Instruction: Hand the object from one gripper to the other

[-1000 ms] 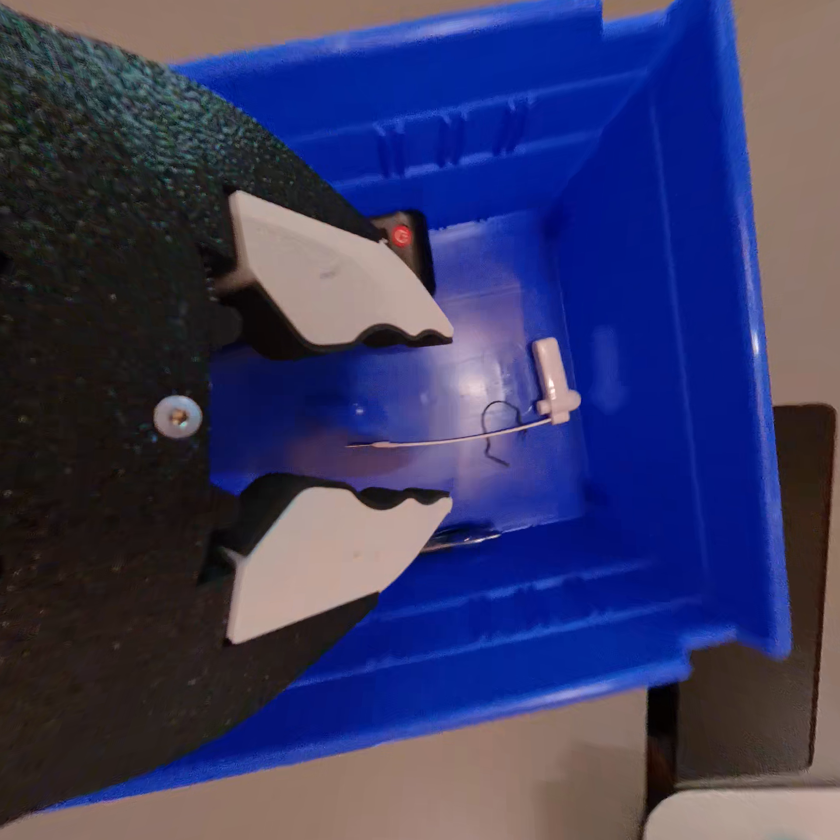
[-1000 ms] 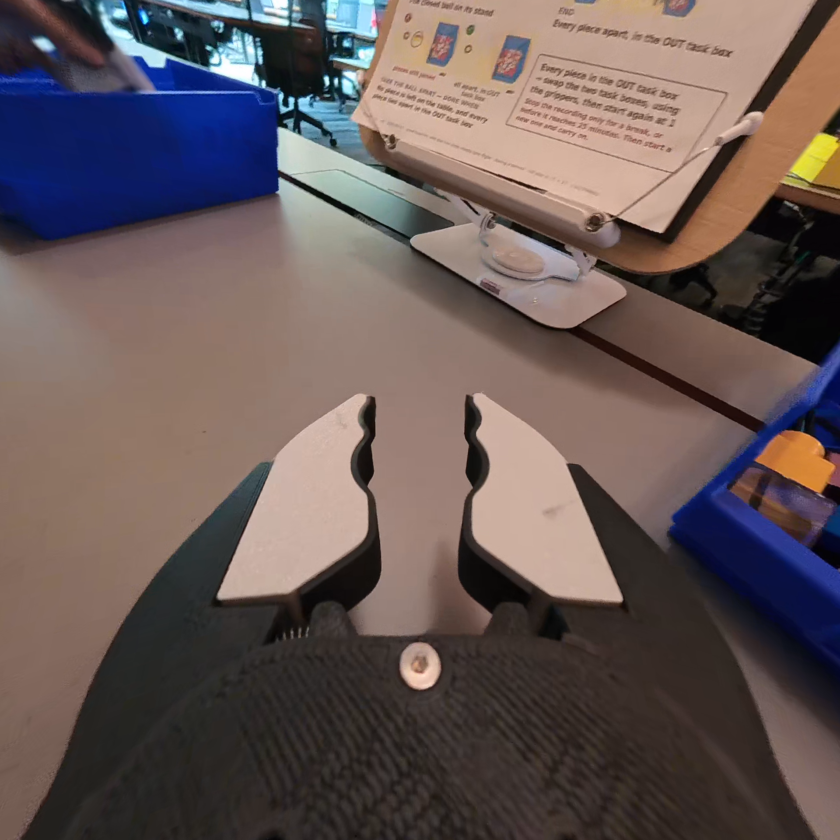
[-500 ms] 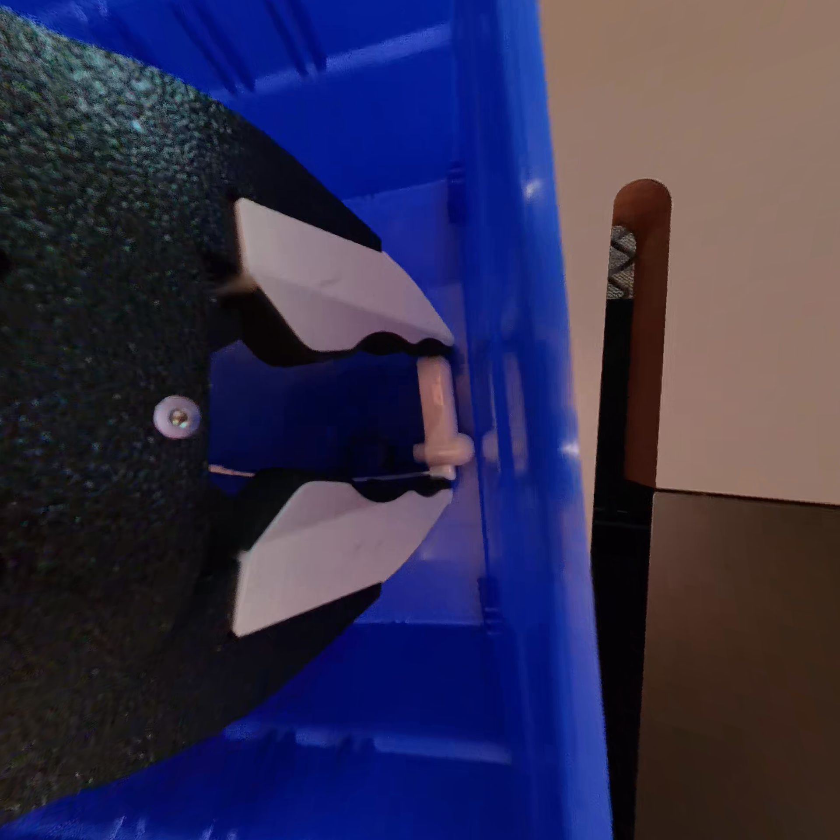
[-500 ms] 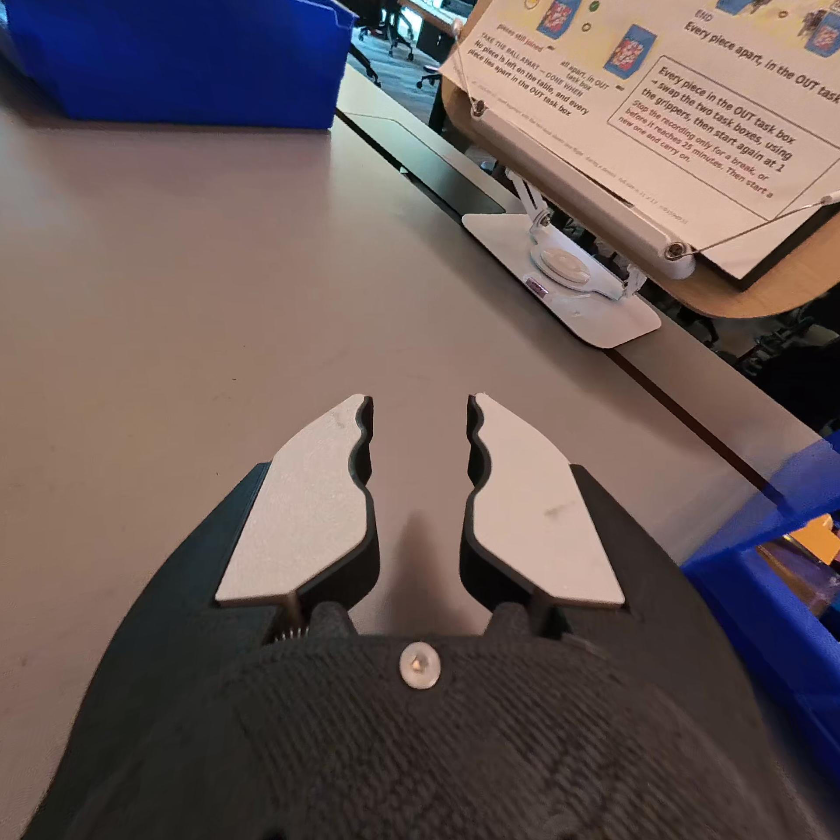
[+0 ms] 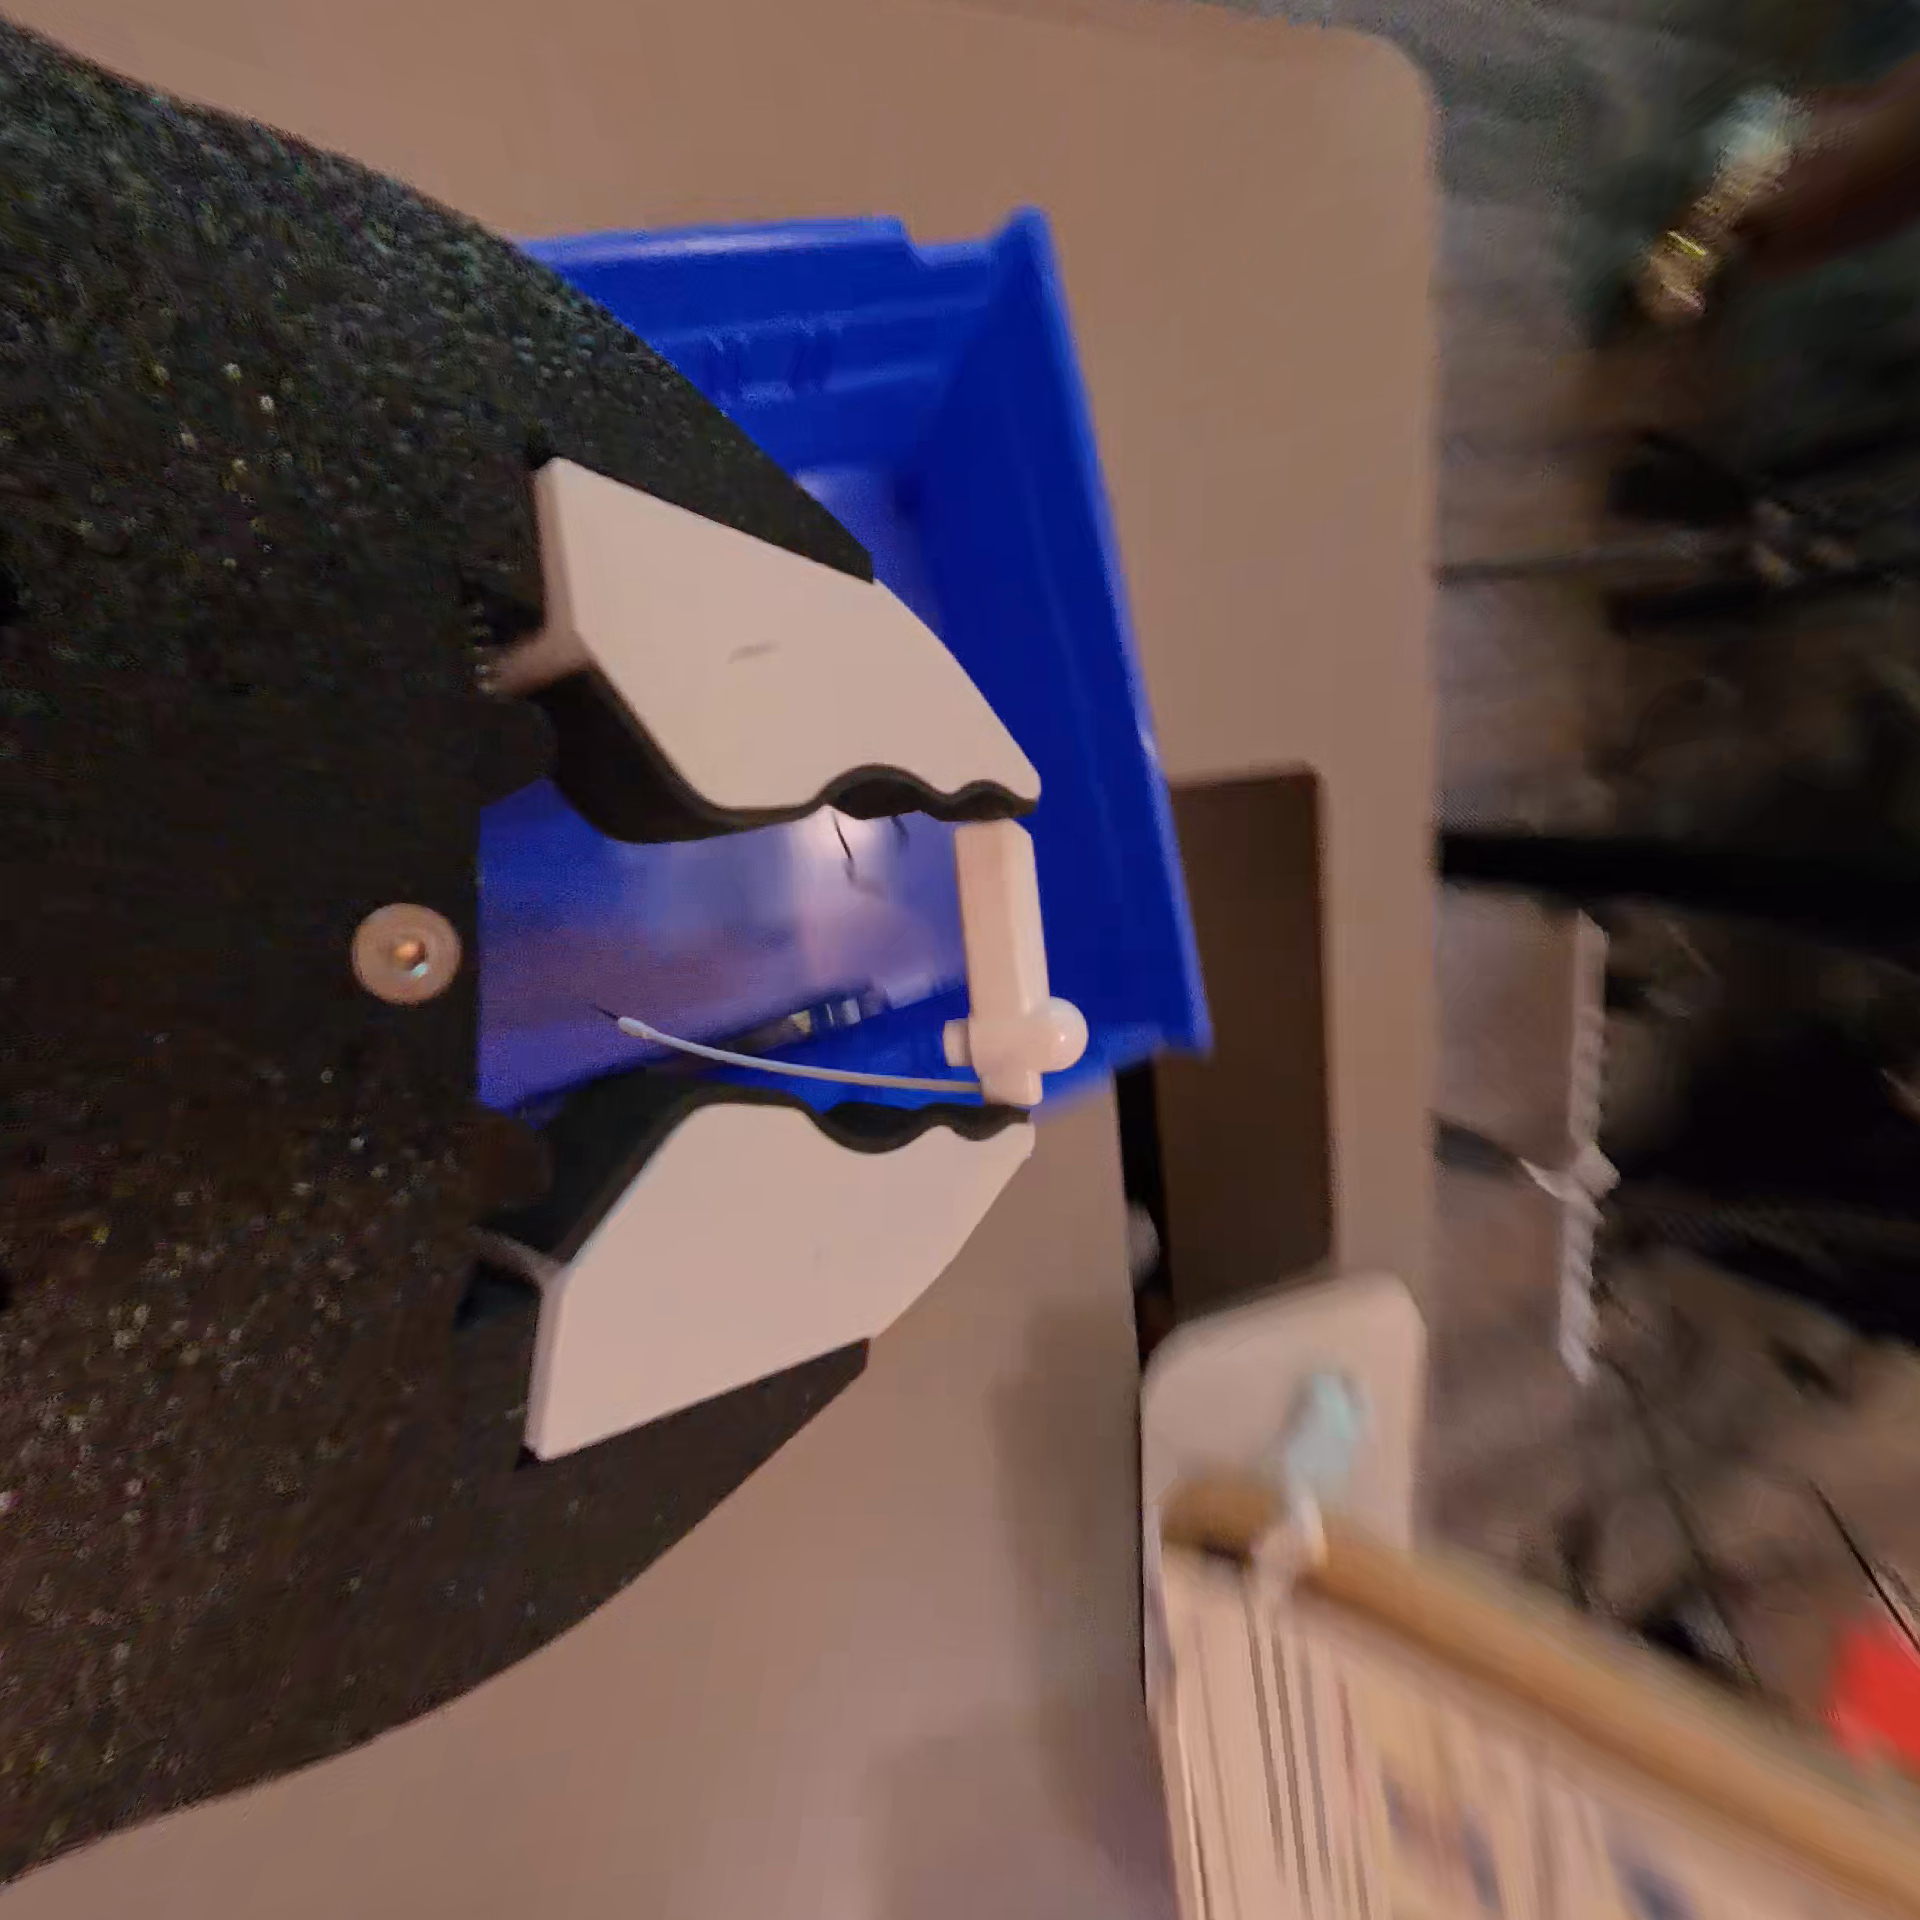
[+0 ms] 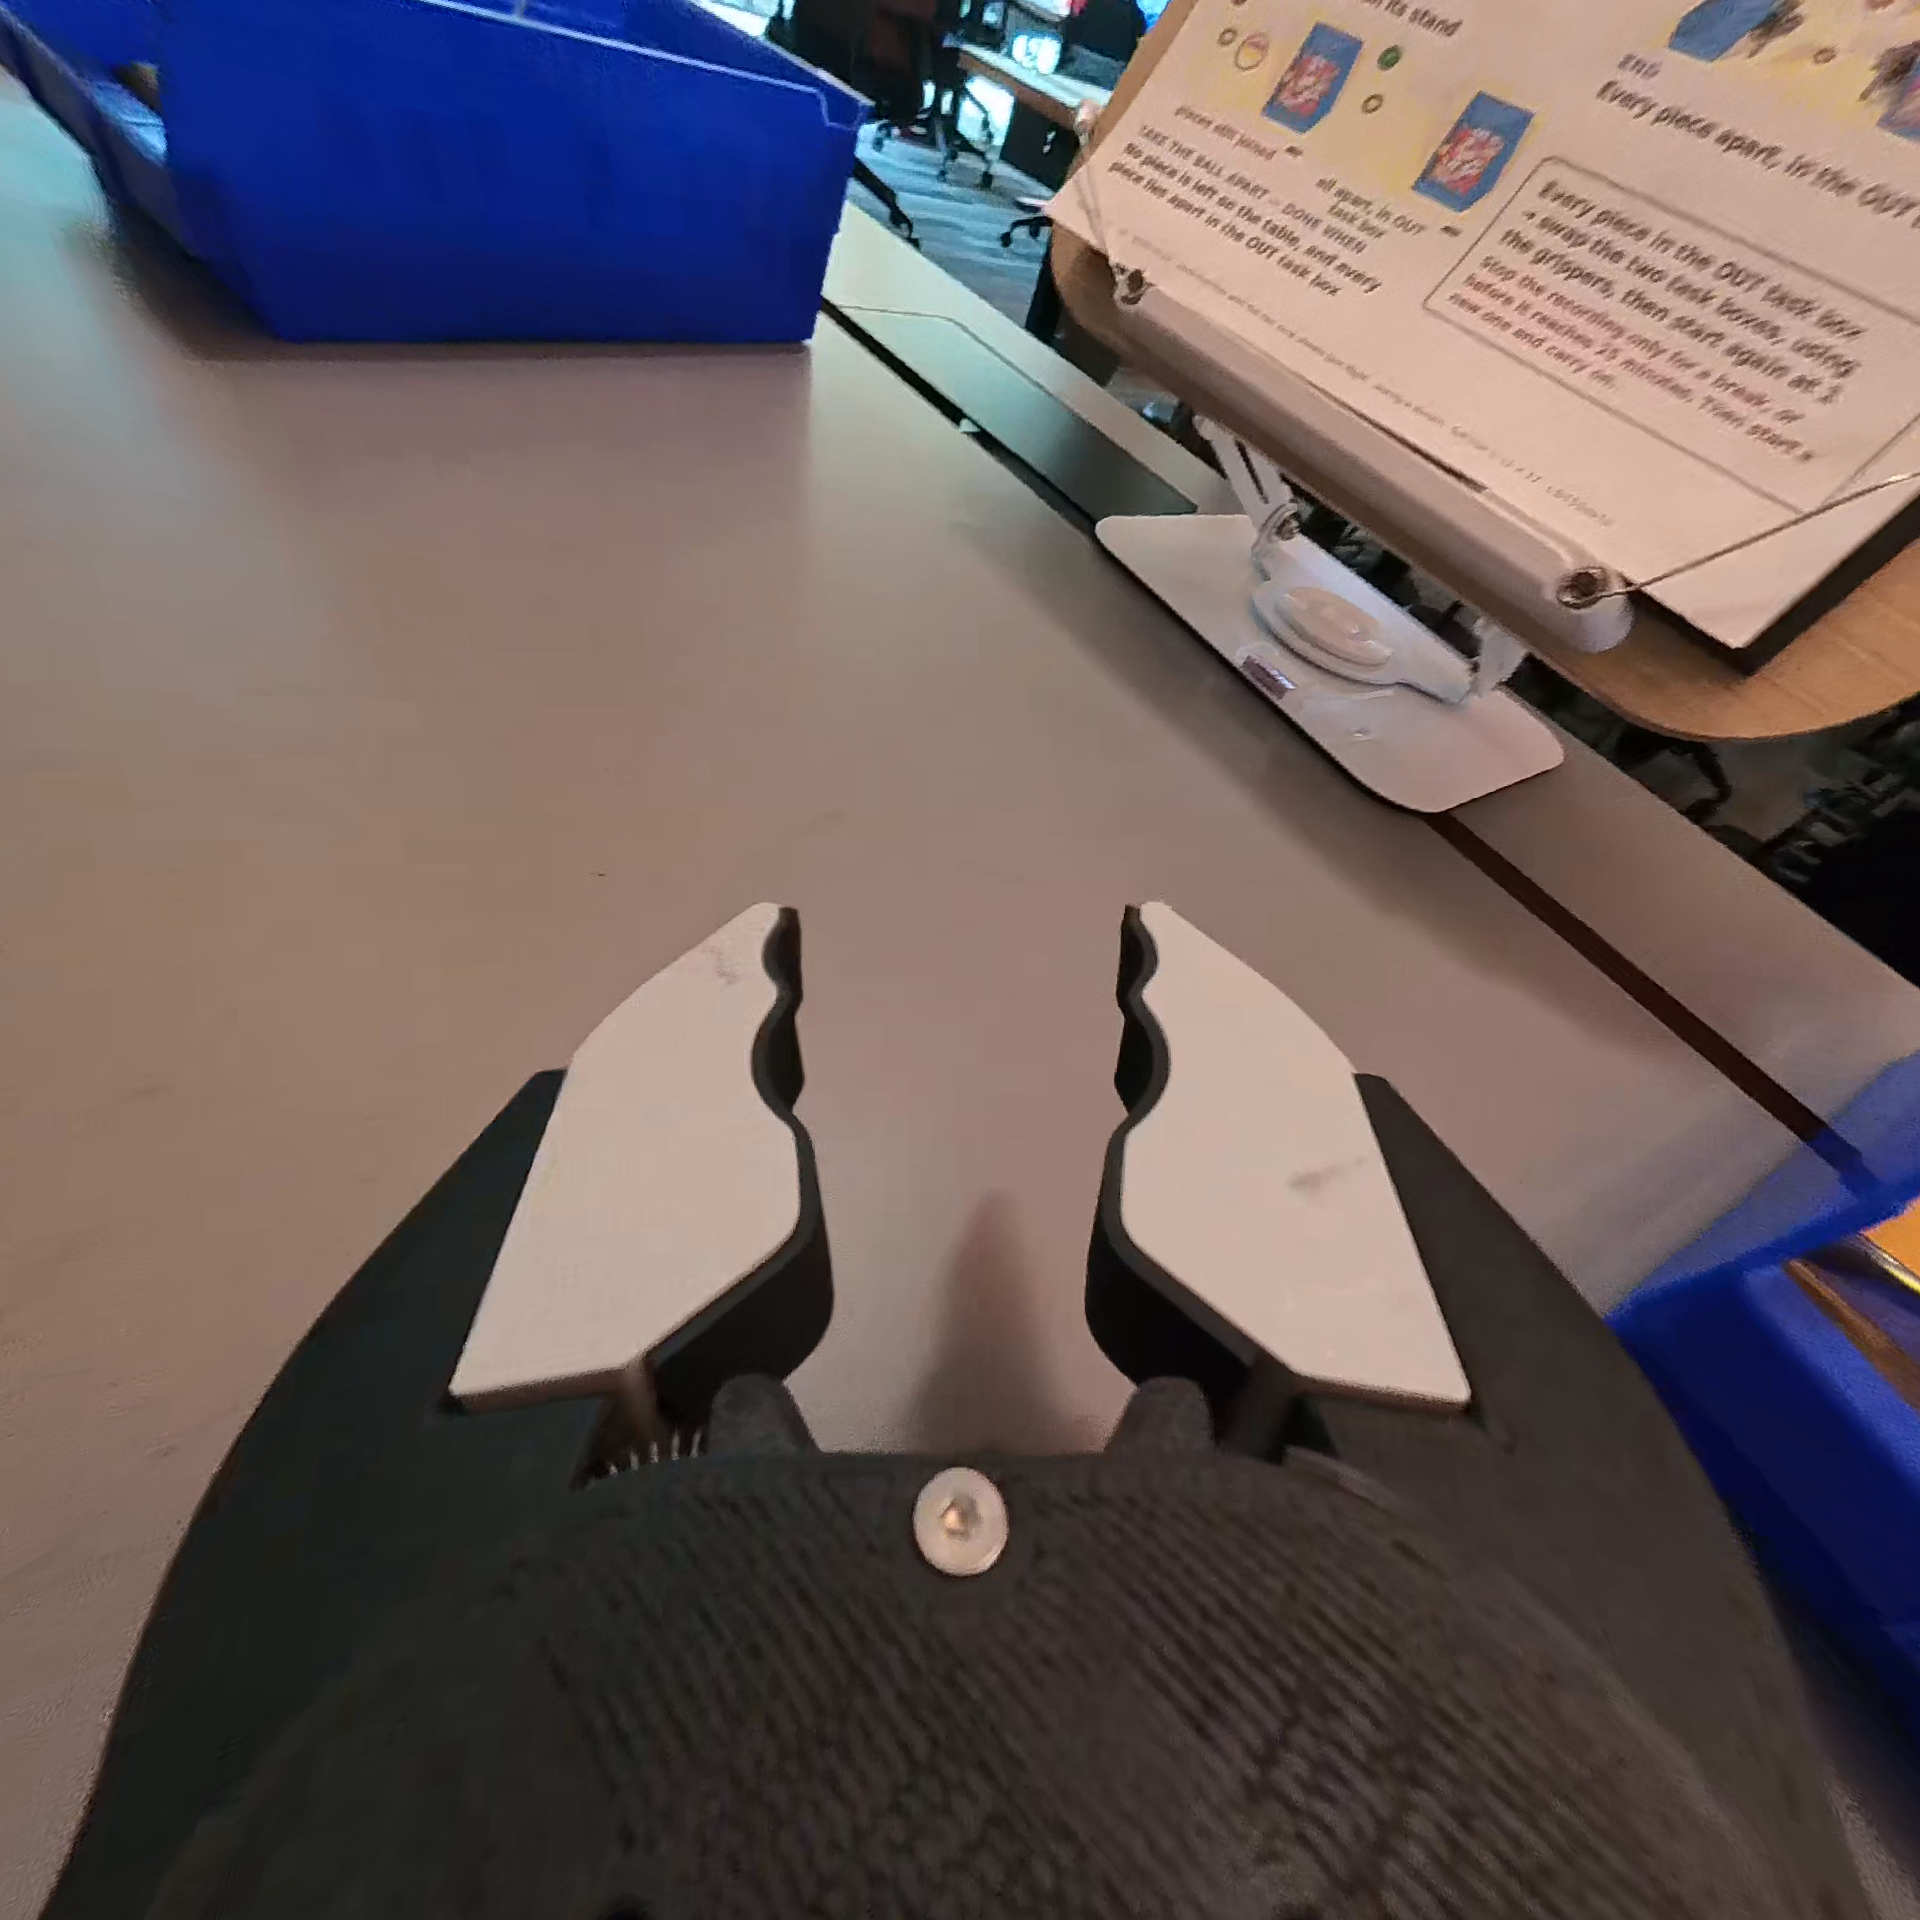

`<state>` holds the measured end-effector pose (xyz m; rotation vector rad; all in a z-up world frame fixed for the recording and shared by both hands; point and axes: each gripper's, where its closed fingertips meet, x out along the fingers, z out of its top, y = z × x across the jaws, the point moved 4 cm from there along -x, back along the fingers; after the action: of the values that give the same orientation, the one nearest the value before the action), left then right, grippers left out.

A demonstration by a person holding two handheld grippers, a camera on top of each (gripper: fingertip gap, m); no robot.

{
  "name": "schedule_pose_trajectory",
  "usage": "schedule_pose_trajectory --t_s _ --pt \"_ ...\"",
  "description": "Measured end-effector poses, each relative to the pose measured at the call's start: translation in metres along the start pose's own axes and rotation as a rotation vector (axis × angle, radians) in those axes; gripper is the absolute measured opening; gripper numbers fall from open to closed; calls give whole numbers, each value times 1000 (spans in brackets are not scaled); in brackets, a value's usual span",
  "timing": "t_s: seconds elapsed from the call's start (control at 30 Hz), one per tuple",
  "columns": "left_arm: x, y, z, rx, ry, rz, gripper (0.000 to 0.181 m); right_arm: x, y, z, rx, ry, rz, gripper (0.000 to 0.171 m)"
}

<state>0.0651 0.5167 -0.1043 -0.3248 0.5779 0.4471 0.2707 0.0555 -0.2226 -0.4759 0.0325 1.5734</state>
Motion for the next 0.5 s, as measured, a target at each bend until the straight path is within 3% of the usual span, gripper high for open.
schedule_pose_trajectory --t_s 0.1,0.23,0.37,0.5 --pt "-58 -65 23 118 -202 -248 52 3 11 4 4 -4 52 65" --pt "-108 -163 9 279 -295 -624 52 1 27 31 105 -183 126 62" --pt "-118 -249 -42 261 -254 -1047 52 -13 30 59 -22 -345 25 57" --pt "-101 -313 -97 148 -187 -1420 52 -32 39 83 -228 -479 -85 55"
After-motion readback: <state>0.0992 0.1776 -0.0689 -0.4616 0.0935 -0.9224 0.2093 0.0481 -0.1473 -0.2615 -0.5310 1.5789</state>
